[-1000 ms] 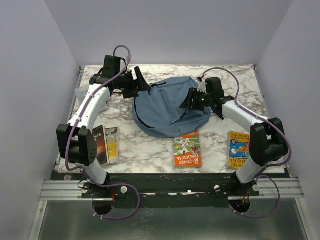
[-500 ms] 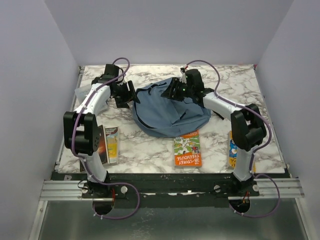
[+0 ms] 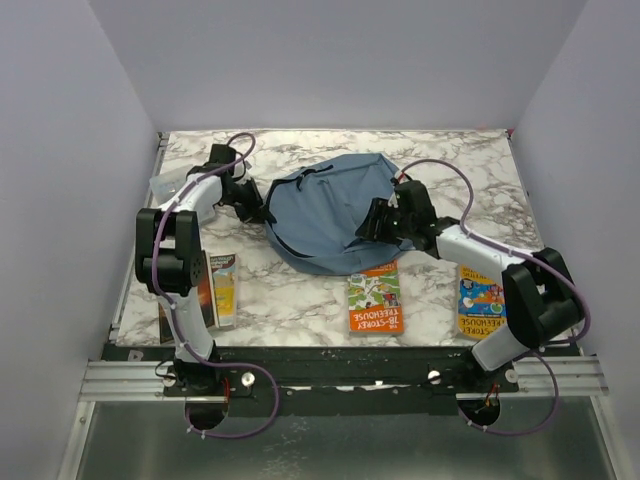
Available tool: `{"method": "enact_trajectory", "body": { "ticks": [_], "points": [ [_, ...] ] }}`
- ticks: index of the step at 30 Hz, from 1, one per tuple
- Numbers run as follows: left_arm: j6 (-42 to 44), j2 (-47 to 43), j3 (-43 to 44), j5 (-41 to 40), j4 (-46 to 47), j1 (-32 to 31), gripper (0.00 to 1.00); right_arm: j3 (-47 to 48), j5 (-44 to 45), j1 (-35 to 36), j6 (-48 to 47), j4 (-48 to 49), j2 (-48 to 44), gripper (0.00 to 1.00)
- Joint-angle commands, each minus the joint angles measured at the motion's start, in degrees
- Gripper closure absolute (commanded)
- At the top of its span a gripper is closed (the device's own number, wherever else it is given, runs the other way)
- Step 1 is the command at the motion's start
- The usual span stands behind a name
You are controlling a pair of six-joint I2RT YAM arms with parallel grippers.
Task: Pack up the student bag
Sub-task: Adjust the student bag at the center of the board.
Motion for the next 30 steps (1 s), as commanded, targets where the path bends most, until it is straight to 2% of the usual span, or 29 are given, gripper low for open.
{"method": "enact_trajectory", "body": {
  "ticks": [1, 4, 7, 11, 14, 18, 21, 24, 27, 30],
  "points": [
    [-6.2, -3.2, -5.9, 8.6, 7.9, 1.9, 1.0, -3.1, 4.7, -0.2, -0.5, 5.4, 3.0, 0.4],
    [-11.2, -6.9, -12.8, 11.5, 15.3, 3.1, 1.0, 0.6, 5.2, -1.1, 1.3, 8.3, 9.3, 0.4],
    [-18.8, -11.9, -21.8, 12.3, 24.7, 3.5, 1.0, 7.9, 9.7, -1.5, -2.0, 10.0, 15.8, 0.4],
    [-27.3, -14.6, -34.0, 13.5, 38.6, 3.4, 1.0, 22.3, 15.8, -2.0, -8.2, 5.4, 24.3, 0.4],
    [-27.3, -12.6, -35.0, 15.4, 39.4, 3.4, 1.0, 31.4, 14.7, -2.2, -9.6, -0.7, 26.7, 0.39],
    [-26.9, -12.3, -34.1, 15.0, 39.4, 3.4, 1.0, 32.6, 4.9, -1.3, -7.3, 2.9, 24.6, 0.31],
    [-26.9, -11.4, -34.3, 15.3, 39.3, 3.3, 1.0, 35.3, -0.1, 2.0, -8.4, 5.9, 26.3, 0.25],
    [-27.0, -10.6, -35.0, 14.9, 39.3, 3.3, 1.0, 38.6, -7.3, 4.5, -6.5, 10.3, 29.9, 0.26],
    [-27.0, -10.3, -35.7, 14.0, 39.5, 3.2, 1.0, 38.2, -16.4, 5.4, 0.0, 22.8, 32.9, 0.31],
    [-27.2, -10.3, -36.2, 13.5, 39.5, 3.1, 1.0, 37.9, -18.1, 6.8, 2.9, 32.4, 35.4, 0.36]
  ]
}}
